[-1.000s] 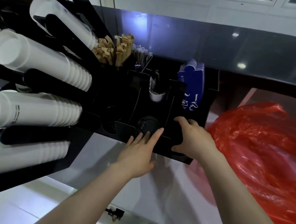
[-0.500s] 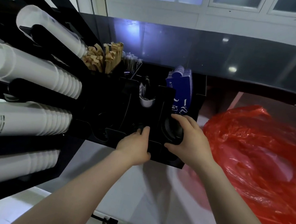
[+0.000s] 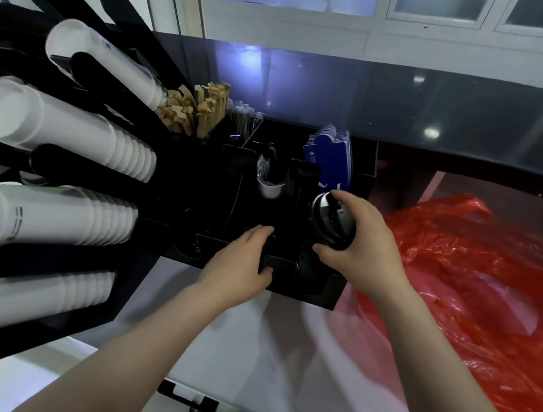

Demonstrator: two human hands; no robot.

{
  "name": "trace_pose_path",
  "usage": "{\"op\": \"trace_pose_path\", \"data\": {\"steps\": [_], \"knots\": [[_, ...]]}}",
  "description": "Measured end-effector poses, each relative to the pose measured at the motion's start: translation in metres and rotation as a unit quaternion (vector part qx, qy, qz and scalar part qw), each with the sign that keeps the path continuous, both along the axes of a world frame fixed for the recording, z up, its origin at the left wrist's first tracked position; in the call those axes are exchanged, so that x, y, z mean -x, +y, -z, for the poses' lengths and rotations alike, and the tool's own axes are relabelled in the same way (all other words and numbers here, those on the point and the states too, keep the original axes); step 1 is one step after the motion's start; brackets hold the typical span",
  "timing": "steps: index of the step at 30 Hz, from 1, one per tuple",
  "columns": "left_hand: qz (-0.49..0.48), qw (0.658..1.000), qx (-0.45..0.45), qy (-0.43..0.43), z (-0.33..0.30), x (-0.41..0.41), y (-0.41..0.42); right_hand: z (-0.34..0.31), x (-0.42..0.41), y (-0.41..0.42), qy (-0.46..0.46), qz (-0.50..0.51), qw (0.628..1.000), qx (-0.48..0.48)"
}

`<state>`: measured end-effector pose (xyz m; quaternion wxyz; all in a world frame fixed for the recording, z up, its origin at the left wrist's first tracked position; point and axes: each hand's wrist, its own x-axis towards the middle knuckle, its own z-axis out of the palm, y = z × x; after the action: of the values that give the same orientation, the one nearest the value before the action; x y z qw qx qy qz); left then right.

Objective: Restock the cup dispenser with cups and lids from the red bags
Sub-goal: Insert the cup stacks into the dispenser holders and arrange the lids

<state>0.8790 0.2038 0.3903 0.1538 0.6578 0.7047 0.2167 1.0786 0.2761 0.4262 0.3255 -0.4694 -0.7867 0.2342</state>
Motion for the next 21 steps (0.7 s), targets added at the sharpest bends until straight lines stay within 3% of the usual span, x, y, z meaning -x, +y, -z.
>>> {"op": "trace_pose_path", "data": {"steps": [3,6,14,18,21], "knots": [[-0.007,1.0,-0.011,-0.012,-0.002,-0.001,-0.003,0.001,0.008,-0.005,-0.149,-0.035,0.988,-0.031],[-0.014,0.999,-0.019,-0.029,-0.002,-0.002,-0.007,0.01,0.014,-0.009,-0.239,-0.027,0.97,-0.039],[-0.015,0.998,-0.002,-0.054,0.003,0.002,-0.016,0.021,0.021,-0.002,-0.285,0.014,0.958,-0.039],[-0.024,0.998,0.007,-0.064,0.004,0.003,-0.02,0.031,0.023,0.001,-0.387,-0.021,0.922,-0.001],[-0.027,0.998,0.012,-0.061,0.004,0.007,-0.021,0.033,0.031,0.003,-0.4,-0.03,0.916,0.031]]}}
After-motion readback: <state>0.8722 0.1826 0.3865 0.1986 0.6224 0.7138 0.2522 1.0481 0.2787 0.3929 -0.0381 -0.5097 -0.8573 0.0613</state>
